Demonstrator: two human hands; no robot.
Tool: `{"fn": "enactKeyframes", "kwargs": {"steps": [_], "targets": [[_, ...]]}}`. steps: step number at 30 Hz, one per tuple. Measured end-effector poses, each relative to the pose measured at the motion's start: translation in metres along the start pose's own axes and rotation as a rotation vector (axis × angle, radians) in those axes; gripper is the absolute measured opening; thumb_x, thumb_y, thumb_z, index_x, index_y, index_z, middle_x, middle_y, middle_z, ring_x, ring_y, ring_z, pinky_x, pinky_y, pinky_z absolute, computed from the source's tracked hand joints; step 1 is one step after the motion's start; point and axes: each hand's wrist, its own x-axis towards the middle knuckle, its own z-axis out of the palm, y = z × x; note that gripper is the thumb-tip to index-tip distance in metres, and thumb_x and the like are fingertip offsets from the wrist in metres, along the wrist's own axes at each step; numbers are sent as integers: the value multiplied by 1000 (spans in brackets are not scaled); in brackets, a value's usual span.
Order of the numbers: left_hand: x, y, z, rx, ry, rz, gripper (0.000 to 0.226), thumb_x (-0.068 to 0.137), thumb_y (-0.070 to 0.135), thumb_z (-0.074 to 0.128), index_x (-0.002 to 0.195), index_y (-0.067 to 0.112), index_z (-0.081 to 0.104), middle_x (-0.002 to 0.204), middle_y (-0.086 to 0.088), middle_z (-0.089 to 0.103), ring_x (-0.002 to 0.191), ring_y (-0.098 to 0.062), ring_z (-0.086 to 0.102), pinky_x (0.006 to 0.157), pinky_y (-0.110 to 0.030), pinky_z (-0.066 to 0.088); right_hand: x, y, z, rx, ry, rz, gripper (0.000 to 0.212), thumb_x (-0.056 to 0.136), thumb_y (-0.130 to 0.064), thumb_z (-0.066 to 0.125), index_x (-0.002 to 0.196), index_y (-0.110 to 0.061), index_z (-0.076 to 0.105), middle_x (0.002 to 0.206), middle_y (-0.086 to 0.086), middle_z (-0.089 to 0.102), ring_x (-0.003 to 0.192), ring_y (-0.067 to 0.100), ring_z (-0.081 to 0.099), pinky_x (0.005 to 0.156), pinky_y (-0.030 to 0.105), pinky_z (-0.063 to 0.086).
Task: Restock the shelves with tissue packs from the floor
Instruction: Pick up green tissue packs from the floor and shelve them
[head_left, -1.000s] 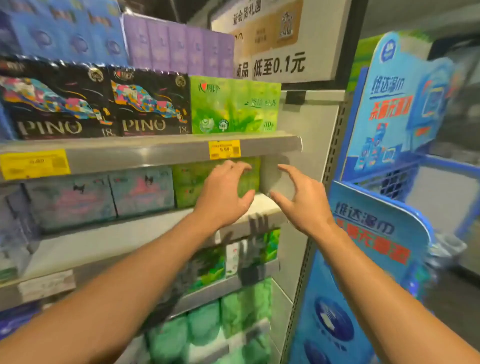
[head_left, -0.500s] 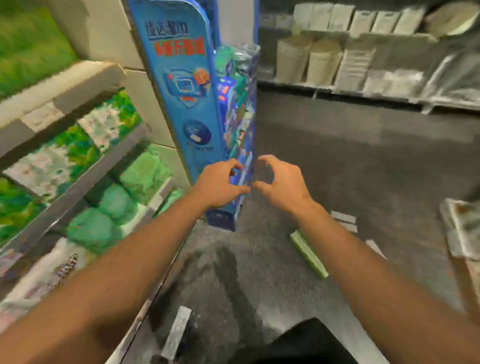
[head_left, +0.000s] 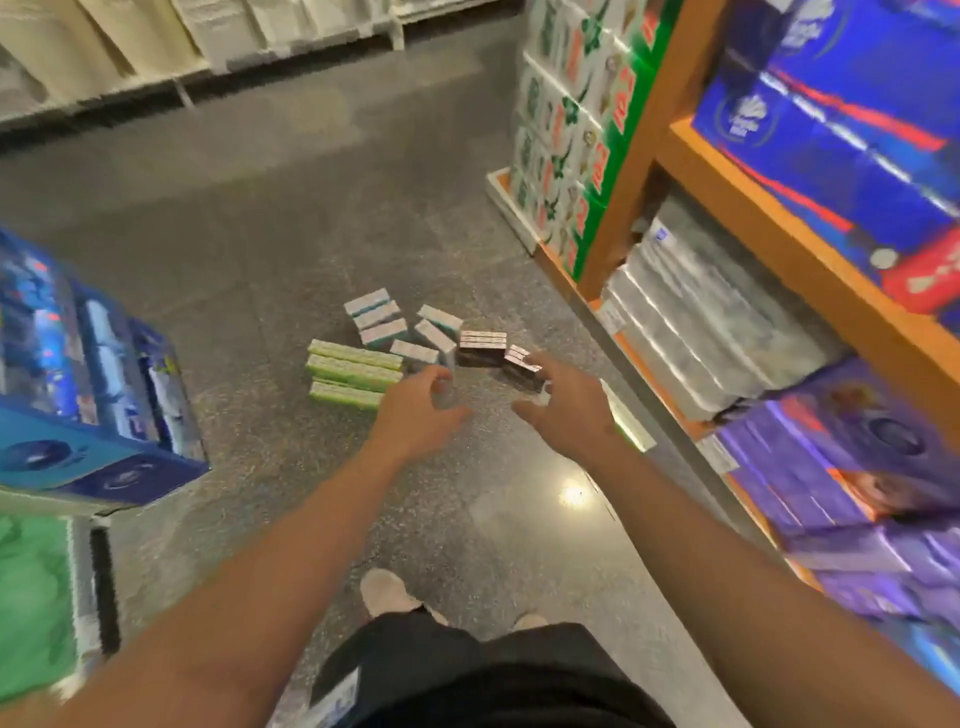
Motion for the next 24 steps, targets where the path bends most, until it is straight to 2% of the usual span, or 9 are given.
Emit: {"fn": "enactKeyframes", "kwargs": {"steps": [4,7,10,14,17,20,24], "targets": [[13,67,65,1,-39,65,59,80,42,76,132,27,53,131,2,60,113,-18,59,94,-36,50,-14,70,-37,41,76,117,63,80,-38,76,137,-29,50,118,3,66,96,20,64,84,40,54],[33,97,83,50,-23,104,56,81,42,74,132,27,54,128,3,61,111,-18,58,91,-32,48,-3,97,-57,81,102,172,63,80,-35,76,137,-29,51,124,2,64,106,21,62,90,37,52],[61,113,92,88,-46,106,58,82,44,72,134,26,53,130,3,61,111,-19,57,93,-34,48,23,111,-66,98,111,196,64,79,-34,77,137,-28,52,127,2,64,110,21,62,92,36,51],[114,118,101,60,-108,89,58,86,38,72,137,21,50,135,0,57,119,-19,54,88,-26,39,76,123,-61,98,83,207,68,78,-34,79,138,-27,50,129,3,62,113,22,60,91,34,48],[170,114,107,57,-140,45,58,86,40,71,137,22,50,137,0,55,122,-20,53,94,-31,41,131,133,-49,65,56,240,69,76,-35,81,137,-28,50,128,2,62,113,21,59,91,30,44],[235,103,117,81,-196,9,61,84,45,70,137,25,49,138,0,55,123,-22,53,101,-40,45,199,150,-29,61,-3,330,72,75,-37,82,138,-26,49,133,3,59,117,24,57,93,31,44],[324,81,138,74,-261,-90,60,84,38,70,138,28,47,130,2,58,112,-18,57,93,-32,46,290,185,17,57,-69,444,75,71,-39,83,136,-23,49,129,9,61,110,26,62,91,37,50]]}}
